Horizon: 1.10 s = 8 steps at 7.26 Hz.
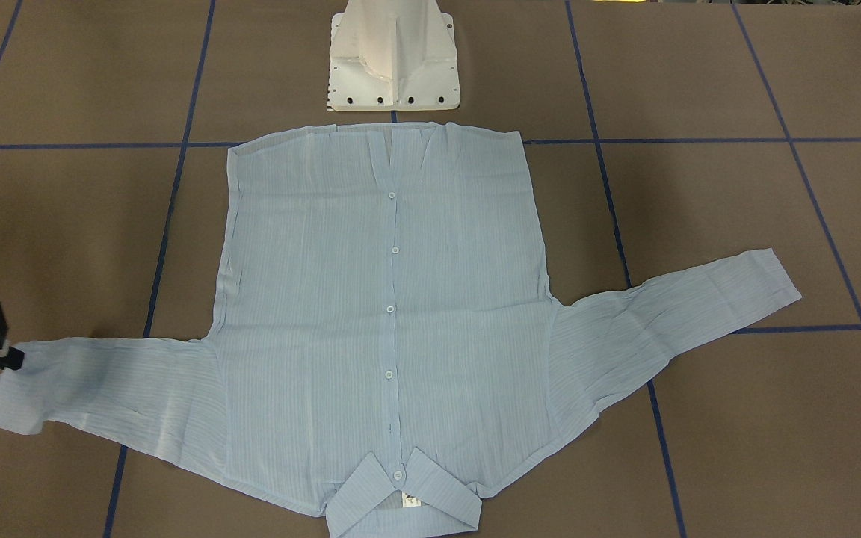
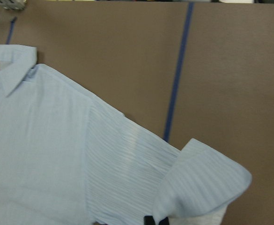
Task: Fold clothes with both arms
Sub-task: 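Lift the sleeve and carry it across the shirt toward the collar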
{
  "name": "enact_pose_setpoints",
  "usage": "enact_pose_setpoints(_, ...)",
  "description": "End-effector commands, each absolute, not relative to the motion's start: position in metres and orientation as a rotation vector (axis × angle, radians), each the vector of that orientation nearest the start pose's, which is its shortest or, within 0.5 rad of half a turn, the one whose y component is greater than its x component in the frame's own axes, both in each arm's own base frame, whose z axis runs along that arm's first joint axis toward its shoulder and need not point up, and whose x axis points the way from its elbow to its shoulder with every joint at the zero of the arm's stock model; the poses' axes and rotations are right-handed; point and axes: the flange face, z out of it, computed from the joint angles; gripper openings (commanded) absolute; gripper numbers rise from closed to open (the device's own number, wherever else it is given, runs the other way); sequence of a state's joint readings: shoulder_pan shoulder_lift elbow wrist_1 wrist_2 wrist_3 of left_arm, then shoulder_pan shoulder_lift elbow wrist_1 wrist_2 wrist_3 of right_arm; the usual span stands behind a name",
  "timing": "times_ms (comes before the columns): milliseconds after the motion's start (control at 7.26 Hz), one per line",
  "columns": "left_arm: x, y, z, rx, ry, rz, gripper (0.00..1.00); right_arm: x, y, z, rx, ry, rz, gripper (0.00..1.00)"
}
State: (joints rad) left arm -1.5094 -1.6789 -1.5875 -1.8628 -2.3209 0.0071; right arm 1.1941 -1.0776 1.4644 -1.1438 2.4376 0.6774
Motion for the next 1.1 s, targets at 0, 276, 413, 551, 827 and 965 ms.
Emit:
enact_pose_setpoints(0,-0.031,-0.557,0.570,0.368,0.750,0.217,0.99,-0.291,-0.657,0.240,0.221,-1.154,-0.035,0.00)
enact_pose_setpoints(276,-0.031,-0.557,0.589,0.363,0.751,0.216,0.99,-0.393,-0.655,0.168,0.269,-1.120,0.011,0.00)
enact_pose_setpoints(413,-0.031,-0.558,0.600,0.367,0.751,0.216,0.99,-0.427,-0.663,0.134,0.284,-1.110,0.006,0.00)
enact_pose_setpoints(551,-0.031,-0.558,0.608,0.364,0.751,0.215,0.99,-0.454,-0.662,0.130,0.287,-1.088,0.008,0.00)
enact_pose_setpoints(827,-0.031,-0.558,0.612,0.357,0.751,0.212,0.99,-0.512,-0.657,0.101,0.287,-1.061,-0.017,0.00)
enact_pose_setpoints(965,-0.031,-0.558,0.615,0.352,0.751,0.210,0.99,-0.534,-0.650,0.091,0.299,-1.048,-0.028,0.00)
